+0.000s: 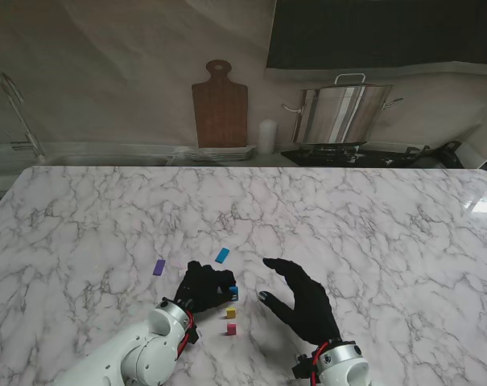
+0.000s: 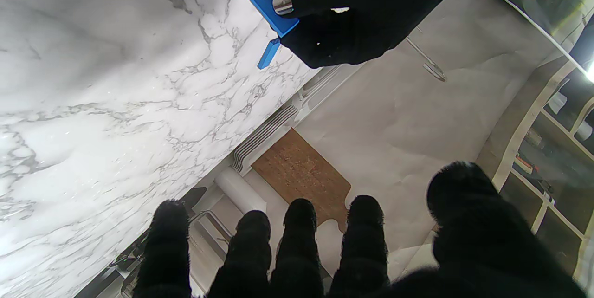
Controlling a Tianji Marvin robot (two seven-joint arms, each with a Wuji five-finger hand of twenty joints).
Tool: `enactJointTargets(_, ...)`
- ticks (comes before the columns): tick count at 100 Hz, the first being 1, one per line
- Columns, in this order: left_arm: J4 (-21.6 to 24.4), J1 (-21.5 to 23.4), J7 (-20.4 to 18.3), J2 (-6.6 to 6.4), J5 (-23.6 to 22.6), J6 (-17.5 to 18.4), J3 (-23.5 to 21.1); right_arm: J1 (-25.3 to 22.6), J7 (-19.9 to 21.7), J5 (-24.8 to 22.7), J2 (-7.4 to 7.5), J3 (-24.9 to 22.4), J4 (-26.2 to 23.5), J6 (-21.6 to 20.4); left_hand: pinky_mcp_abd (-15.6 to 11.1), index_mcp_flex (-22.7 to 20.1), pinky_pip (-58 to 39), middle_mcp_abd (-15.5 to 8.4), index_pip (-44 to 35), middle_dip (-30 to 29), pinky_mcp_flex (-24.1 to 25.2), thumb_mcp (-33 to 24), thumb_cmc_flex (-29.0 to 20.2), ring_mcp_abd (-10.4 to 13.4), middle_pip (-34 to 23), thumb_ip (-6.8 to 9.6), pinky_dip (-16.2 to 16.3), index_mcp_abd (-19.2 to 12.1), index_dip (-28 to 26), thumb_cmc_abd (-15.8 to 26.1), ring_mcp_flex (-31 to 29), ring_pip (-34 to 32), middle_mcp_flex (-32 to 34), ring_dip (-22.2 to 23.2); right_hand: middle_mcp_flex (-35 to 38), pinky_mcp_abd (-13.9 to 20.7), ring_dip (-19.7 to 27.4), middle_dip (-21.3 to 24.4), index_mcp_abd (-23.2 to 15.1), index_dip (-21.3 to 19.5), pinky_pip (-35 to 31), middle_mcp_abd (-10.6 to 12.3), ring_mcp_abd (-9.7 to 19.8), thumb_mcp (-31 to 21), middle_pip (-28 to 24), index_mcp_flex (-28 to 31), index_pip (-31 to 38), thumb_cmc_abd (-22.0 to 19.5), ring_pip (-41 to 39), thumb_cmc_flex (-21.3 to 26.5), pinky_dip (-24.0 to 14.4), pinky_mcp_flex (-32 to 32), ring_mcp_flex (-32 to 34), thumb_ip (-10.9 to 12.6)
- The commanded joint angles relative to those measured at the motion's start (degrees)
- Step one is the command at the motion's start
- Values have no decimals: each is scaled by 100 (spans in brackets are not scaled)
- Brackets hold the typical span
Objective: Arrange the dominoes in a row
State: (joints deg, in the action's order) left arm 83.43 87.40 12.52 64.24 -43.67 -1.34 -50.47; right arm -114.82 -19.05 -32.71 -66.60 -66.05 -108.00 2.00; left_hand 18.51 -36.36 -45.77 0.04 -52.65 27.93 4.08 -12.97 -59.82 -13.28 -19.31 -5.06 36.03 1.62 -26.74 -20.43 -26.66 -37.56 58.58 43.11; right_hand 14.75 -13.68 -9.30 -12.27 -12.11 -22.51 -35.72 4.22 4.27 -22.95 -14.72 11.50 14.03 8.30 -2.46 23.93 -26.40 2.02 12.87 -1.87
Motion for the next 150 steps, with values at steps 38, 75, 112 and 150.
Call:
enactJointTargets(38, 129, 86, -98, -41, -144, 86, -97, -22, 1, 2, -3, 2, 12, 18, 2, 57, 65, -54, -207, 310, 137, 38, -428, 7, -91, 284, 94, -351, -690, 364, 249, -46, -261, 57, -211, 180, 82, -32, -112, -91, -43, 58, 146, 61, -65, -172, 62, -156, 110, 190, -68, 13, -68, 152)
enactJointTargets(75, 174, 144, -179, -86, -271, 136, -147, -17, -8, 8, -6, 0, 14, 15, 4, 26, 93, -49, -175, 294, 134, 50, -394, 17, -81, 275, 88, -328, -666, 320, 265, -31, -255, 51, -211, 183, 83, -31, -114, -91, -43, 60, 149, 61, -64, -172, 62, -153, 111, 189, -68, 12, -69, 152)
enactJointTargets(112, 213, 175, -244, -105, -292, 149, -152, -21, -6, 15, -7, -4, 3, 18, 4, 31, 102, -238, -324, 283, 132, 0, -355, 39, -34, 257, 99, -301, -298, 238, 280, -18, -183, 43, -215, 181, 82, -30, -113, -91, -42, 55, 151, 60, -61, -171, 62, -154, 111, 192, -67, 13, -69, 152)
enactJointTargets(150, 252, 192, -318, -120, -314, 90, -137, -25, -4, 19, -7, -5, 0, 23, 0, 137, 124, -67, -307, 310, 133, -41, -293, 26, -20, 281, 92, -242, -308, 99, 332, 3, -311, 37, -211, 183, 82, -30, -113, -91, -42, 61, 148, 62, -61, -170, 61, -153, 110, 189, -68, 12, -67, 152)
